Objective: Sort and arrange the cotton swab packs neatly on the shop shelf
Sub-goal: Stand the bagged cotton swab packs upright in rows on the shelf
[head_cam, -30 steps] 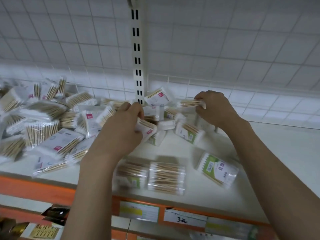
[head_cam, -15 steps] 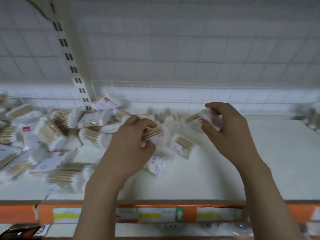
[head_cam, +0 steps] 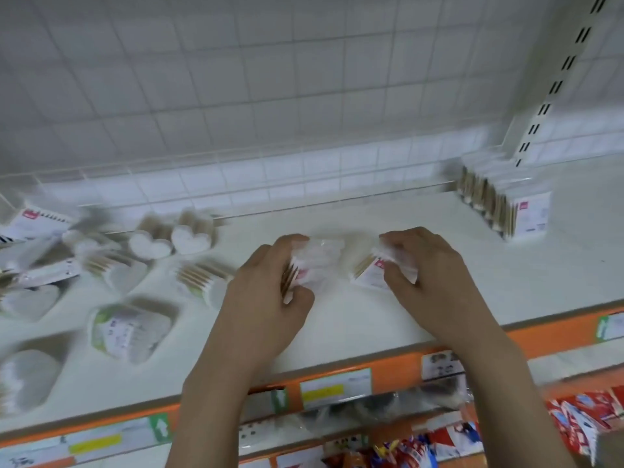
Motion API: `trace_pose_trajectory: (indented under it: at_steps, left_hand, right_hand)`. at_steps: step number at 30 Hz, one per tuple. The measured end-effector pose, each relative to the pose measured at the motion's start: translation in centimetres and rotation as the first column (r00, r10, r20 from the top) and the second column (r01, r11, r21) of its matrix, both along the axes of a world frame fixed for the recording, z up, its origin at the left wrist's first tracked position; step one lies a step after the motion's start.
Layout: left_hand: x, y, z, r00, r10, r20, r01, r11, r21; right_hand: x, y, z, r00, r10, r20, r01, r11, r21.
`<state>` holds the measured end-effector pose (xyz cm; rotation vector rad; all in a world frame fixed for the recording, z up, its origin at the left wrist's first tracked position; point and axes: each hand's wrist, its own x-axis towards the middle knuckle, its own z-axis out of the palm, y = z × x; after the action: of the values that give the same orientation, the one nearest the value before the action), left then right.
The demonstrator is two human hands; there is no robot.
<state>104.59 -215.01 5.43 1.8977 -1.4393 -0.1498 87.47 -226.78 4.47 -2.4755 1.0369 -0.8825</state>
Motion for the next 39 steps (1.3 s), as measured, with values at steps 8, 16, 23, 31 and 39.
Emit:
trace_pose_trajectory:
  at_steps: [8, 16, 23, 31, 39]
  left_hand:
    - [-2.8, -0.1, -1.1, 0.995, 0.099, 0.012, -0.099, 0.994, -0.041]
    - [-2.8, -0.5, -1.6, 0.994, 0.102, 0.033, -0.1, 0.993, -0.058]
    - [-2.4, -1.2, -1.9, 0.998, 0.053, -0.043, -0.059, 0.988, -0.144]
    - [-3.3, -3.0, -1.8, 0.991, 0.08, -0.106, -0.098, 0.978, -0.182]
    - [-8.4, -8.1, -2.0, 0.995, 0.036, -0.093, -0.054, 0.979, -0.196]
  right_hand:
    - [-1.9, -1.3, -0.6, 0.998, 0.057, 0.016, -0.058, 0.998, 0.033]
    - [-2.0, -1.4, -1.1, 0.997, 0.052, -0.062, -0.051, 0.998, 0.02]
    - [-2.1, -1.2, -1.2, 0.987, 0.063, -0.145, -0.064, 0.998, -0.006]
    - [-4.3, -2.4, -0.2, 0.98, 0.032, -0.195, -0.037, 0.999, -0.019]
    - [-9.8, -6.9, 0.8, 0.995, 0.009, -0.102, -0.015, 0.998, -0.057]
